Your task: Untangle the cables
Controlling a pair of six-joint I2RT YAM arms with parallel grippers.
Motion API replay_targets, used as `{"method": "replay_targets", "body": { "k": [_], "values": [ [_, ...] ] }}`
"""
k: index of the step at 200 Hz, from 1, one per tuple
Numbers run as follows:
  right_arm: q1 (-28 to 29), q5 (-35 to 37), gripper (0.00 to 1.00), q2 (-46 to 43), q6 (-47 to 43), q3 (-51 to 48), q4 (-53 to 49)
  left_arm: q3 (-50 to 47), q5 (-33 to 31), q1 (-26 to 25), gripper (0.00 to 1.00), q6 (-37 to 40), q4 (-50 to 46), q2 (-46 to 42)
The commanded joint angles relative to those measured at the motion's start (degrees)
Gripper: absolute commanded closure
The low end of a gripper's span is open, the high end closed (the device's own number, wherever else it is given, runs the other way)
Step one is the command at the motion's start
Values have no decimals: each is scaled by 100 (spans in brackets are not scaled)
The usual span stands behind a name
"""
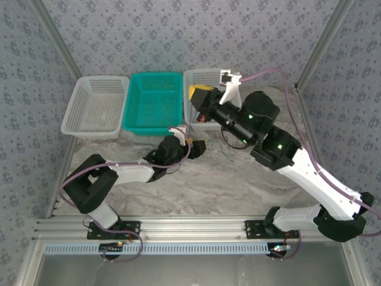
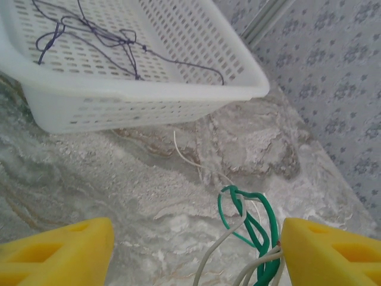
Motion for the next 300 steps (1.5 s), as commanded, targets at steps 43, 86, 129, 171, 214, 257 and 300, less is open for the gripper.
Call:
{"method": "replay_targets", "body": {
  "k": [43,86,129,171,214,257,300],
  "values": [
    [-801,673,100,-571,-845,1316,469,-851,-204,75,47,169,-300,186],
    [-1699,485,100,-414,-356,1488,-20,-1078,-233,167,79,401,-545,-201],
    [-3152,737,100,-113,-166,2378,-1435,-1687,-91,628,42,223,-492,-962],
    [-3582,-464,100,-48,1201,2024,-1143,-1760,52,737,20,642,-1024,-1592],
    [-3582,-530,100,-63,1729,1945,-1065,-1862,130,757,1,534,-1087,-1825],
    [-3235,-1445,100,-39,2096,1116,-561,-1760,1085,758,92,1029,-1121,-2255],
    [-3451,-709,100,-915,2070,-941,-1383,-1497,704,779,100,1400,-2039,-3000]
  ]
}}
